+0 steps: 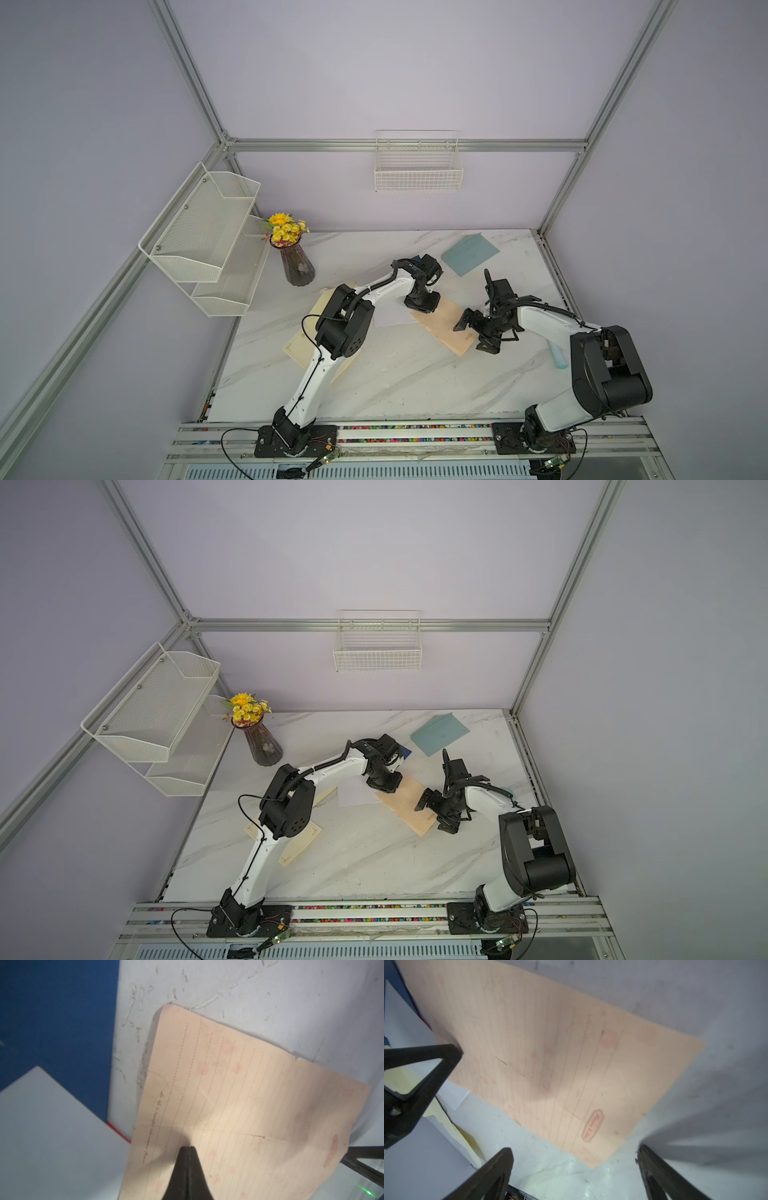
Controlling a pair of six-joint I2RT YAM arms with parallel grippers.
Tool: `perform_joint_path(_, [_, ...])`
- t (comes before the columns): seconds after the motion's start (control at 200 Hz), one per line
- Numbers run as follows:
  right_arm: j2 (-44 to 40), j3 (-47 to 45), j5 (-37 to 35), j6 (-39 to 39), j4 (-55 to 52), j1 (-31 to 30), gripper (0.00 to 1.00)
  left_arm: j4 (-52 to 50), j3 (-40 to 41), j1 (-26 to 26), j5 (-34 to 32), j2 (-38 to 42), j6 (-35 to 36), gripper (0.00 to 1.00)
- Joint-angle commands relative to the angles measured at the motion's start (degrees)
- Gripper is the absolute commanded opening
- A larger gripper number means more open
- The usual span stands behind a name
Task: Fold the letter paper in half and place it into the envelope
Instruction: Fold the letter paper at the center of the board.
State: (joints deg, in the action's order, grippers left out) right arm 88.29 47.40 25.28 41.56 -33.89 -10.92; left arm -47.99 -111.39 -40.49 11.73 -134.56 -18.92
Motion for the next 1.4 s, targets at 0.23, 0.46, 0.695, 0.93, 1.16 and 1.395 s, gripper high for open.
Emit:
perform_joint_path(0.23, [-5.49, 0.03, 1.53, 2.18, 3.66, 0.22, 0.87, -0.18, 0.39, 0.15, 1.14, -1.19, -0.44, 0.02])
perform_joint_path(0.46, [-6.15, 1.56, 0.43, 2.62, 3.39, 0.24, 0.64, -0.09, 0.81, 0.15, 1.58, -0.88, -0.42, 0.02])
perform_joint_path(0.695, [-3.43, 2.94, -3.33, 3.19, -0.16, 0.28, 0.17, -0.09, 1.41, 0.06, 2.21, 1.00, -0.47, 0.02])
perform_joint_path(0.93, [-4.10, 8.15, -9.15, -3.37, -12.49, 0.91, 0.00, -0.13, 2.98, -0.95, 2.46, 4.53, -0.31, 0.22])
perform_joint_path(1.16, [-4.14, 13.34, -13.98, -9.13, -24.54, 0.95, 0.00, -0.17, 5.30, -2.37, 2.68, 6.54, 0.32, 0.21])
perform_joint_path(1.395, [-3.58, 13.70, -14.67, -10.16, -27.13, 1.01, 0.00, -0.09, 7.15, -4.75, 2.76, 7.04, 1.32, 0.19])
